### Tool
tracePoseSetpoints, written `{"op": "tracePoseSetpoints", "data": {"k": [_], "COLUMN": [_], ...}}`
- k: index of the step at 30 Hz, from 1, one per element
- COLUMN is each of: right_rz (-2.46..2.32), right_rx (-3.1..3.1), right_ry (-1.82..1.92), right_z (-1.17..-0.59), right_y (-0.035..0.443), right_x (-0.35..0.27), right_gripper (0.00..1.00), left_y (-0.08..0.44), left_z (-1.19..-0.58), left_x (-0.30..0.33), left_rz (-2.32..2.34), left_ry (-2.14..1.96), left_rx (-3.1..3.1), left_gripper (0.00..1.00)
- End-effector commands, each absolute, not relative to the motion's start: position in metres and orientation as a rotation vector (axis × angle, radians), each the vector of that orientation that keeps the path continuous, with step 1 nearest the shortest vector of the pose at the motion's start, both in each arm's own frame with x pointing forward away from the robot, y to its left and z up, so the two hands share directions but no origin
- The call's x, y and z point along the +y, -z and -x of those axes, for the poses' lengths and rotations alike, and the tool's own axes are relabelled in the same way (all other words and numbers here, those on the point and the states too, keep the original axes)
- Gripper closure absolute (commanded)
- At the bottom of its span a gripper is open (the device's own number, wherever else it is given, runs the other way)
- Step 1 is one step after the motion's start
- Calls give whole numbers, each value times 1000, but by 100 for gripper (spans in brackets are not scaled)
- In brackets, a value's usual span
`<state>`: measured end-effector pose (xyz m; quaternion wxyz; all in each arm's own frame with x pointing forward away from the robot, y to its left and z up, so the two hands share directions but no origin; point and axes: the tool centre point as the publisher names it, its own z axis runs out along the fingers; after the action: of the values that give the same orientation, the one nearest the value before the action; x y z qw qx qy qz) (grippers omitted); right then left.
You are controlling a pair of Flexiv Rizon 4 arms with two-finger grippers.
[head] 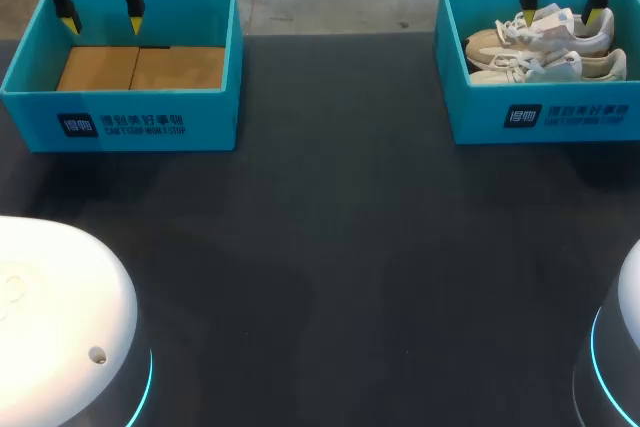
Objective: Take the shoe out of the shoebox, open the shoe tongue, remove and reinsert the insole, then place the shoe into the shoebox
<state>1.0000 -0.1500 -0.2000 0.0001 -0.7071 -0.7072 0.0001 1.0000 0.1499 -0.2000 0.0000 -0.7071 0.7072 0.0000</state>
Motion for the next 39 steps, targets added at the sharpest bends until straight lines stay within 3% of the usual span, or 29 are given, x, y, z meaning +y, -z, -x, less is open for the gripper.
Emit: {"op": "tracePoseSetpoints", "data": {"k": [1,23,39], "right_rz": [2221,2377,2372], "right_rx": [-2222,-2211,-2251], "right_ry": [0,-74,-31], "right_z": [-1000,-1042,-1041], "right_y": [200,245,297], "right_x": [-150,-269,-285], "right_gripper": [0,0,2], "left_y": [200,200,200], "left_z": [-1000,-1000,-1000], "left_x": [150,150,150], "left_rz": [2221,2221,2221], "left_ry": [0,0,0], "left_rx": [2222,2222,2222], "left_gripper": [0,0,0]}}
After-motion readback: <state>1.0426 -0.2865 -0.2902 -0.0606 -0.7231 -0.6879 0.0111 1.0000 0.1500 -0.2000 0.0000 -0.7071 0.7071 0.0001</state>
